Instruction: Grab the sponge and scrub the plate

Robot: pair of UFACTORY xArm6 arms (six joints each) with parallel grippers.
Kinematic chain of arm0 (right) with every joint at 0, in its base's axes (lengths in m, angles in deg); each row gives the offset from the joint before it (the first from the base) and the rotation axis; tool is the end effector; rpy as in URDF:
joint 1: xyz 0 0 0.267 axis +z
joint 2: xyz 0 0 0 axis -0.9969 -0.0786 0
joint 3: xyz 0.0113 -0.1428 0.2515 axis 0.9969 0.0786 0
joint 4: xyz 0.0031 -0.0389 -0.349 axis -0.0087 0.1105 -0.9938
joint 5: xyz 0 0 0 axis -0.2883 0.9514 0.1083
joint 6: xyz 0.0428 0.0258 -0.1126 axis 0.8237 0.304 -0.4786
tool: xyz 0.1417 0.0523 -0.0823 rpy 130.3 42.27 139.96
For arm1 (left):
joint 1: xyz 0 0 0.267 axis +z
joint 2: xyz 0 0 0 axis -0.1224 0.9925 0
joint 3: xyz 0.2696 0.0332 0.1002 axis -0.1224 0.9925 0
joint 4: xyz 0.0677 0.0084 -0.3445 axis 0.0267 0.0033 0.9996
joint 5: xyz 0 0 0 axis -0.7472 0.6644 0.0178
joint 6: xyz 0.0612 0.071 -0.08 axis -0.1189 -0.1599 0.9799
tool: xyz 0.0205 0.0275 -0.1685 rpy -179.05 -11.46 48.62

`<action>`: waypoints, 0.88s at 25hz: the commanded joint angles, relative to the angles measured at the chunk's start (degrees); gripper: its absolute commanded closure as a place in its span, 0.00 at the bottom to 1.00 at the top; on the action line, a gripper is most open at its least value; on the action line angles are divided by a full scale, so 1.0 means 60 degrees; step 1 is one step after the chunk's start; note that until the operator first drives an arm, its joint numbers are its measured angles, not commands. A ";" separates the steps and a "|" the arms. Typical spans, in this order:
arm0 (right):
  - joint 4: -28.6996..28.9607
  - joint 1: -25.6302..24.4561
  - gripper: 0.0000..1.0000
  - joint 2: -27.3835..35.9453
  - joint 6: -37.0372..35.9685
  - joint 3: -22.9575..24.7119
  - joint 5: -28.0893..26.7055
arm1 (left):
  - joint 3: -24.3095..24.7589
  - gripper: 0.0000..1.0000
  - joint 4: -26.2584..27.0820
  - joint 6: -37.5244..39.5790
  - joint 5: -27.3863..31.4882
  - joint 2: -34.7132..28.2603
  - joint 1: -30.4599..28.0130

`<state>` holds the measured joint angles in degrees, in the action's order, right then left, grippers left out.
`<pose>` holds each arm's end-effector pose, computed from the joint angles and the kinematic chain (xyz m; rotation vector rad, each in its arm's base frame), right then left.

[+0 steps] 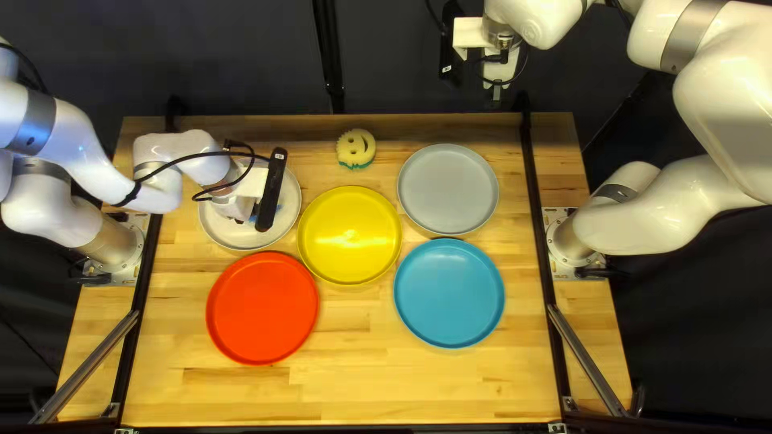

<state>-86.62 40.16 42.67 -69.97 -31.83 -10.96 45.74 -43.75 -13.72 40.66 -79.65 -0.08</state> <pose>0.2180 -0.2709 0.2236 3.0534 -0.1373 -0.2004 0.2926 0.0382 0.0419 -3.0972 0.2273 -0.1095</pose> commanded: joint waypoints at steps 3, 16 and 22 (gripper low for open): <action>0.0000 0.0000 0.00 0.0000 0.0000 0.0000 0.0000 | 0.0128 1.00 -0.0133 0.0520 0.0061 -0.0118 -0.0429; 0.0000 0.0000 0.00 0.0000 0.0000 0.0000 0.0000 | -0.1807 1.00 -0.0125 -0.0289 -0.0490 0.2008 0.0083; 0.0000 0.0000 0.00 0.0000 0.0000 0.0000 0.0000 | -0.0901 1.00 -0.0124 -0.0126 -0.0613 0.1297 -0.0002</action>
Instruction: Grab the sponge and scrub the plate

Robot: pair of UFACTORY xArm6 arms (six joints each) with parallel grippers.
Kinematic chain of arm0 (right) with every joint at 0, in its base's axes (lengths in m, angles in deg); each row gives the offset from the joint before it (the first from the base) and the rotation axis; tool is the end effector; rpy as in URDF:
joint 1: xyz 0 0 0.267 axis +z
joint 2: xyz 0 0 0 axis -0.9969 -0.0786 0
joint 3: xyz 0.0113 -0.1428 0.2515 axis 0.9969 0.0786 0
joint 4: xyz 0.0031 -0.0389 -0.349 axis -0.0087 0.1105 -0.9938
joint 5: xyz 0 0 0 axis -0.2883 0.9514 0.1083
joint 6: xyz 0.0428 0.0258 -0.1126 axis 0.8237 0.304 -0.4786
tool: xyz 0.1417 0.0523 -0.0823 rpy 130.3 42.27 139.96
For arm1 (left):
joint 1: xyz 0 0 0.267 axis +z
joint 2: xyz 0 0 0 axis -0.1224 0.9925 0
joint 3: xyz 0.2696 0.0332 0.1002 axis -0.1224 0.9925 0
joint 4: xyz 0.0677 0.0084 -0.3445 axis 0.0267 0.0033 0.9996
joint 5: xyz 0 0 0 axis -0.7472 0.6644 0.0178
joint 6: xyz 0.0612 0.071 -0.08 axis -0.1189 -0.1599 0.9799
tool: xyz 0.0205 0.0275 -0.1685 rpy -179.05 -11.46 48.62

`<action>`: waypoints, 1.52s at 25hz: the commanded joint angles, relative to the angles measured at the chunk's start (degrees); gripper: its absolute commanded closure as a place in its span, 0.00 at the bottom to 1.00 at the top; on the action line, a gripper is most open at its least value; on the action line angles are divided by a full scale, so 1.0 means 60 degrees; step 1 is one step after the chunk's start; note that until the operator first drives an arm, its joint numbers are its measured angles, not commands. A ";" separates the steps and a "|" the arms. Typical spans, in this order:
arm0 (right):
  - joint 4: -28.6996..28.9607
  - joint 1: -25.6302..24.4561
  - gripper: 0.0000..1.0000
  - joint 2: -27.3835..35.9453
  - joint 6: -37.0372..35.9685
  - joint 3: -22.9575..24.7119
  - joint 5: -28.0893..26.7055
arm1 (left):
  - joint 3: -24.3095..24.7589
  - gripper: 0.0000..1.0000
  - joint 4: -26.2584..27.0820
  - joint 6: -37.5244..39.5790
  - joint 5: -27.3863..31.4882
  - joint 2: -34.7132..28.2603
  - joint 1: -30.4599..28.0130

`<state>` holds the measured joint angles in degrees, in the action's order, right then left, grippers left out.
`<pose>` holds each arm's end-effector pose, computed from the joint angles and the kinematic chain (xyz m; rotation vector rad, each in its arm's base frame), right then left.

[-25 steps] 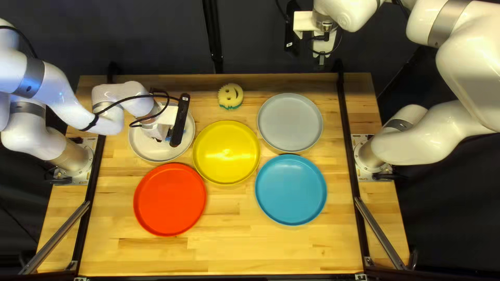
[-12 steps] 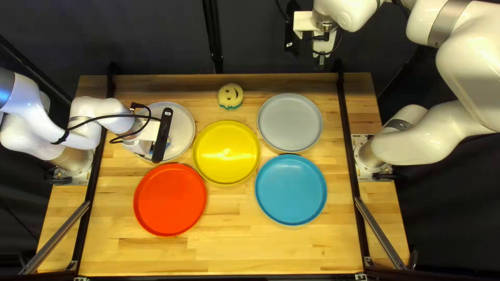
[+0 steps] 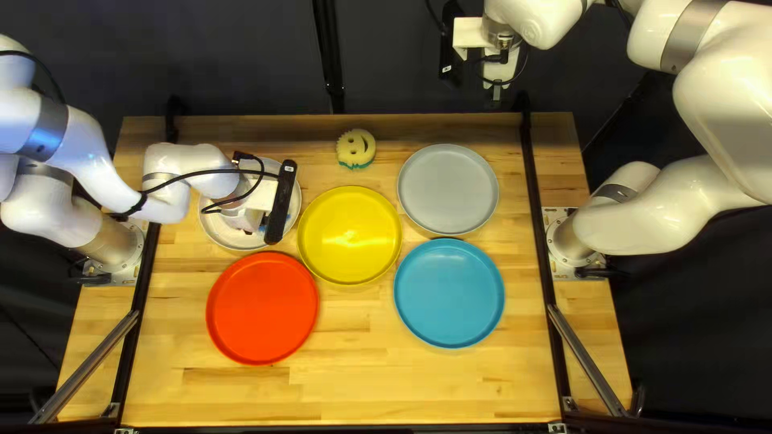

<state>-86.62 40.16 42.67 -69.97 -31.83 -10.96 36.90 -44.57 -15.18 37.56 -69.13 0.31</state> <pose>0.2180 -0.2709 0.2236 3.0534 -0.1373 -0.2004 0.3440 0.0468 0.0415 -3.0808 0.2761 -0.1444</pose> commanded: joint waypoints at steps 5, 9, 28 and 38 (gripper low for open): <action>0.0000 0.0000 0.00 0.0000 0.0000 0.0000 0.0000 | 0.1704 1.00 0.0085 0.0235 0.0084 -0.1624 -0.0017; 0.0000 0.0000 0.00 0.0000 0.0000 0.0000 0.0000 | 0.2128 1.00 0.0221 -0.0177 0.0549 -0.2368 0.0484; 0.0000 0.0000 0.00 0.0000 0.0000 0.0000 0.0000 | 0.0724 1.00 -0.0415 0.0537 0.1749 -0.2411 0.0235; 0.0000 0.0000 0.00 0.0000 0.0000 0.0000 0.0000 | -0.1451 1.00 -0.1736 0.2324 0.1146 -0.0323 -0.1824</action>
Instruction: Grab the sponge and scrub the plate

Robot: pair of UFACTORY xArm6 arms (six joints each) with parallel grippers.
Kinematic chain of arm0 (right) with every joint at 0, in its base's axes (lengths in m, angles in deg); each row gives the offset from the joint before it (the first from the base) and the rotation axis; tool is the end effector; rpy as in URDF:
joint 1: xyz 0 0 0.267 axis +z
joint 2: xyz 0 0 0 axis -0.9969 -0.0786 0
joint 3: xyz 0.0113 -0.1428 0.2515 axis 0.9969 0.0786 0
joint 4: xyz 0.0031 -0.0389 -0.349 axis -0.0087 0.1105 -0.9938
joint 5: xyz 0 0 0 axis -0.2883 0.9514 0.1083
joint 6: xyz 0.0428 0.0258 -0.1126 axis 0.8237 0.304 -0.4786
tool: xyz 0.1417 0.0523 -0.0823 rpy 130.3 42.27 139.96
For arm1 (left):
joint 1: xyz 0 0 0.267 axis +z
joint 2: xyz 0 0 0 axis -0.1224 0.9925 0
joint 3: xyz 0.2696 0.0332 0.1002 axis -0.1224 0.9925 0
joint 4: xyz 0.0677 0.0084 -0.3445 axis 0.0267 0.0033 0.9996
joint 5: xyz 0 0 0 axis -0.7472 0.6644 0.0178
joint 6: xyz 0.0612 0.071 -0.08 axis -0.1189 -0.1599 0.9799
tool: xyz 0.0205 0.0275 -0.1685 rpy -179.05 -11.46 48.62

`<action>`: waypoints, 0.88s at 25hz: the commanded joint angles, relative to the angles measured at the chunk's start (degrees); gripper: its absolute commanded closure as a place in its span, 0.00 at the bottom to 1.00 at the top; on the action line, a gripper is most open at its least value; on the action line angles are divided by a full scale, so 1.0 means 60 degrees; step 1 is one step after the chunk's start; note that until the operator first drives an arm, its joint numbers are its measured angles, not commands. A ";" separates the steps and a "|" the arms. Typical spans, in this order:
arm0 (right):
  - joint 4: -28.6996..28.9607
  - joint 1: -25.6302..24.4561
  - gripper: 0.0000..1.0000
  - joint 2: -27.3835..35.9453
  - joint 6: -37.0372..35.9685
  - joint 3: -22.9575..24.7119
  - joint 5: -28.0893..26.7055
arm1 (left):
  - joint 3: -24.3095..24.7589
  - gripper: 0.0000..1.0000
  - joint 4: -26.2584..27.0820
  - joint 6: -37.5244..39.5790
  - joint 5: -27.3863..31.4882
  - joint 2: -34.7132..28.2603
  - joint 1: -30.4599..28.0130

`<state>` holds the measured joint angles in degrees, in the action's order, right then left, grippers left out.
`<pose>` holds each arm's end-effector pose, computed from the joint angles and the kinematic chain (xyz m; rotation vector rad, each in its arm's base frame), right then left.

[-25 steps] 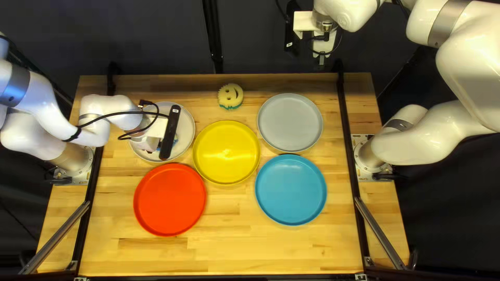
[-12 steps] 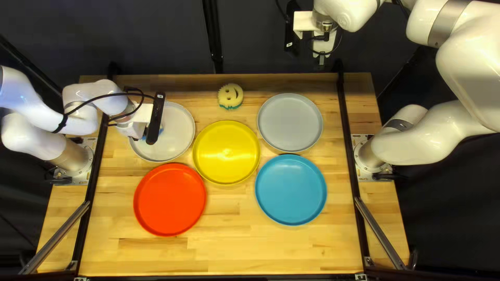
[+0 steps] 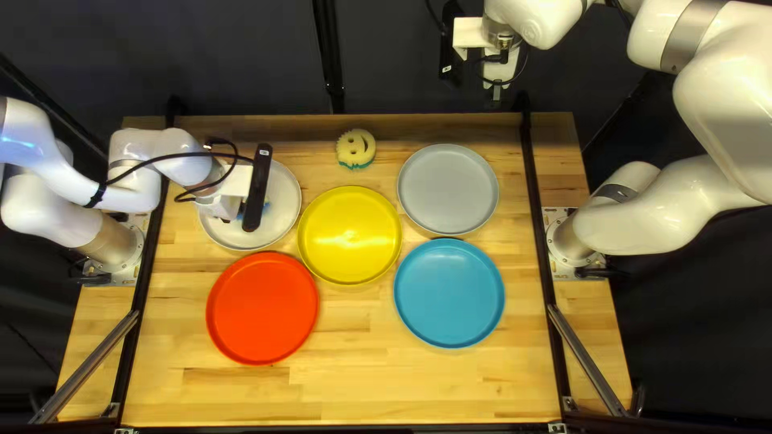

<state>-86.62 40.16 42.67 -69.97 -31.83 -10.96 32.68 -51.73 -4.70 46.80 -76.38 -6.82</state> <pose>0.2180 -0.2709 0.2236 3.0534 -0.1373 -0.2004 0.3675 0.0173 0.0978 -3.0002 0.3213 -0.2029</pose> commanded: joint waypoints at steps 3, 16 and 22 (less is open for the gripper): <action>0.0000 0.0000 0.00 0.0000 0.0000 0.0000 0.0000 | -0.1239 1.00 -0.0852 0.0643 -0.0886 0.1659 -0.0819; 0.0000 0.0000 0.00 0.0000 0.0000 0.0000 0.0000 | -0.1730 1.00 -0.1049 0.0300 -0.1562 0.2467 -0.0814; 0.0000 0.0000 0.00 0.0000 0.0000 0.0000 0.0000 | -0.1730 1.00 -0.1049 0.0300 -0.1562 0.2467 -0.0814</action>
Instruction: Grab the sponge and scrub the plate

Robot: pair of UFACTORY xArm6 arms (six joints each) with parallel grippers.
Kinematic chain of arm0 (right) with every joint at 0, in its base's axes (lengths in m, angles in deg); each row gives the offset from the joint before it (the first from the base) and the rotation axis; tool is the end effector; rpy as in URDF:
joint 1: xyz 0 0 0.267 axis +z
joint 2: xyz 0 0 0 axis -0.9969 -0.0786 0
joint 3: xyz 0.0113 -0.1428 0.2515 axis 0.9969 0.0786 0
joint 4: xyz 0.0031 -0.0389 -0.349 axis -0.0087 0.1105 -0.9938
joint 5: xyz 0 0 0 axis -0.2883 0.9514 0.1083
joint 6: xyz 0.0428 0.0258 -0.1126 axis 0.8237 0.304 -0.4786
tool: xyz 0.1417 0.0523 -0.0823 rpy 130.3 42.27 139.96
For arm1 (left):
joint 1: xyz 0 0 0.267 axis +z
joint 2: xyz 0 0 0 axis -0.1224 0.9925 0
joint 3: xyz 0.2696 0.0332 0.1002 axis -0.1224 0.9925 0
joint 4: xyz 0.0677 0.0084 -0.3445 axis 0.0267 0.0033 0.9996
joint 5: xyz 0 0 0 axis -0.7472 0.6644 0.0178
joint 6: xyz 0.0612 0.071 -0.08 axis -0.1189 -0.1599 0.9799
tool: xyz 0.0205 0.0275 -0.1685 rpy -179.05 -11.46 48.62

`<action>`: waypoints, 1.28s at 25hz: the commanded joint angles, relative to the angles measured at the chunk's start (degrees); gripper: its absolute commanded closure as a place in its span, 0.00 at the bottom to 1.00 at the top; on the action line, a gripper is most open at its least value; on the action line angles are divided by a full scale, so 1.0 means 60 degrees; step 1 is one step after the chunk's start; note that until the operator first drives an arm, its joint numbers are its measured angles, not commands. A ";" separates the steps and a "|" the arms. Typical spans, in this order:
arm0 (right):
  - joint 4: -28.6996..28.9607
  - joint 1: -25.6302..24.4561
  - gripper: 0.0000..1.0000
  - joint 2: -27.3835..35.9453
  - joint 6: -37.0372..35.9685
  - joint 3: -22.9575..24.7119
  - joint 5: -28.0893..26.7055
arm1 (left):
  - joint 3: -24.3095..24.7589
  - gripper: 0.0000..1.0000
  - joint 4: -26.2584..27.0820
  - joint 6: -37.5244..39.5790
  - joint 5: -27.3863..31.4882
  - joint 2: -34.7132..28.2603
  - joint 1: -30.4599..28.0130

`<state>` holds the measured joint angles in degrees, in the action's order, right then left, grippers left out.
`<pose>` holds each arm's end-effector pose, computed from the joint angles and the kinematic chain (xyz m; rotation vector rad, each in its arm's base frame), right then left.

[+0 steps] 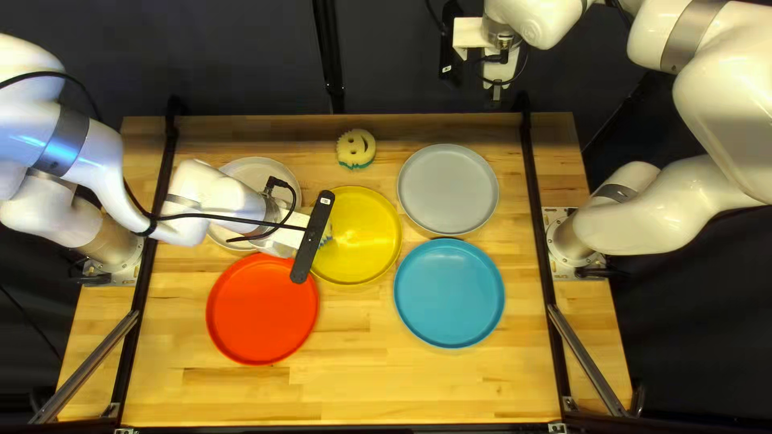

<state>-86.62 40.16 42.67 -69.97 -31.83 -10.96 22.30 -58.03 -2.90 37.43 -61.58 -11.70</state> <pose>0.2180 -0.2709 0.2236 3.0534 -0.1373 -0.2004 0.4473 -0.0239 0.0861 -2.9236 0.5549 -0.3387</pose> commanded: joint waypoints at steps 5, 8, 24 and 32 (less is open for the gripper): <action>0.0000 0.0000 0.00 0.0000 0.0000 0.0000 0.0000 | -0.0094 1.00 0.0030 0.0098 -0.0305 0.0268 0.0139; 0.0000 0.0000 0.00 0.0000 0.0000 0.0000 0.0000 | -0.0601 1.00 0.0046 0.0155 -0.0199 0.0558 0.0082; 0.0000 0.0000 0.00 0.0000 0.0000 0.0000 0.0000 | -0.1727 1.00 0.0779 -0.0639 -0.0916 0.2309 -0.0206; 0.0000 0.0000 0.00 0.0000 0.0000 0.0000 0.0000 | -0.1225 1.00 0.1371 -0.1589 -0.0822 0.1874 0.0554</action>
<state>-86.62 40.16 42.67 -69.97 -31.83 -10.96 14.50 -50.67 -11.08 32.57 -50.15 -9.41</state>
